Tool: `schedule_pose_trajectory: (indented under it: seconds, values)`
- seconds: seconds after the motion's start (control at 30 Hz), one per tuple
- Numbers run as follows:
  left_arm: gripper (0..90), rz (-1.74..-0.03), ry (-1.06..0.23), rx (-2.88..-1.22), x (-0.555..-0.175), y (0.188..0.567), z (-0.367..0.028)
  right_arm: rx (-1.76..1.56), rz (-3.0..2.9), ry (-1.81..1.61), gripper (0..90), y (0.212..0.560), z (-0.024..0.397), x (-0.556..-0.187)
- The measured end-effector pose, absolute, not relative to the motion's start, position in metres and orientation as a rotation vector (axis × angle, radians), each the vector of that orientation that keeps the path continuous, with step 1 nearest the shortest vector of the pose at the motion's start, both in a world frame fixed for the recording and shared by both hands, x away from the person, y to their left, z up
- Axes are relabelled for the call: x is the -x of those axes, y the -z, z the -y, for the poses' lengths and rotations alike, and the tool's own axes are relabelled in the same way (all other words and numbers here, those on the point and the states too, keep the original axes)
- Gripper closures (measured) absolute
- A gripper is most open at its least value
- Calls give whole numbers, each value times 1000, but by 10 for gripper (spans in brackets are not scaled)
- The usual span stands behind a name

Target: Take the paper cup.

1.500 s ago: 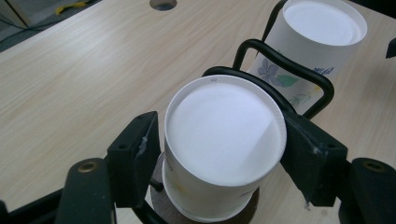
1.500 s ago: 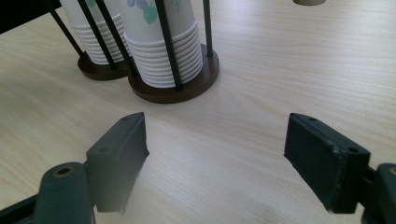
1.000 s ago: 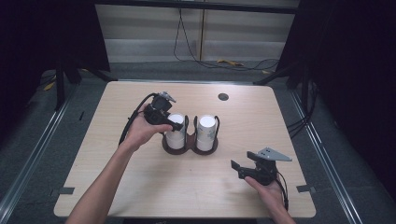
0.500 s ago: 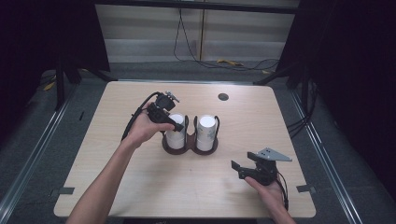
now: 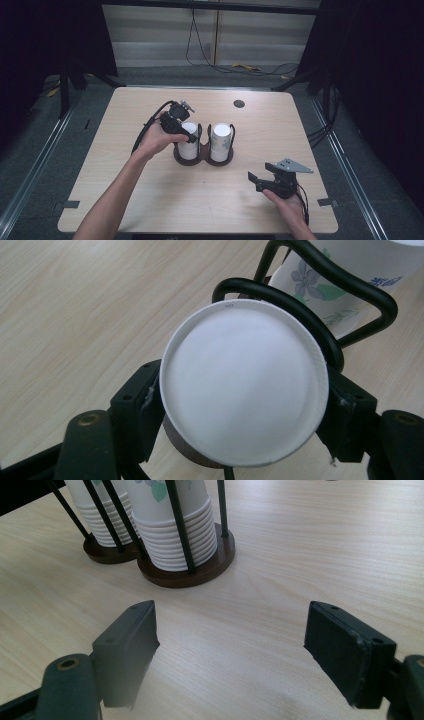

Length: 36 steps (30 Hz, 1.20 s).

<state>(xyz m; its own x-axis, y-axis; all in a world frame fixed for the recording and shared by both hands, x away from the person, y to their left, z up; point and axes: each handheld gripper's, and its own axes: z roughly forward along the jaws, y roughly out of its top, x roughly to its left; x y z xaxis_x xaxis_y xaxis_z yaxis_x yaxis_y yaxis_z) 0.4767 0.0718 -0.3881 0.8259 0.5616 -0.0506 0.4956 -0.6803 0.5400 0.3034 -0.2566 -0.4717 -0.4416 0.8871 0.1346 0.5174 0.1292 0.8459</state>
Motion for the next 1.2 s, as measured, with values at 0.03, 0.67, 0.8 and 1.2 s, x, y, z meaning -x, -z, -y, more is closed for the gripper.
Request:
schedule_pose_trajectory:
  seconds: [0.03, 0.67, 0.8, 1.2]
  values:
    - [295, -769, -161, -2466, -477, 388, -72, -1354, -2011, -1240, 211, 472, 256, -303]
    - [328, -782, -152, -2424, -476, 383, -76, -1354, -2014, -1242, 212, 472, 256, -303]
    - [333, -777, -152, -2413, -475, 382, -77, -1355, -2017, -1241, 212, 472, 255, -304]
    - [350, -752, -166, -2410, -473, 374, -76, -1359, -2018, -1240, 212, 473, 255, -304]
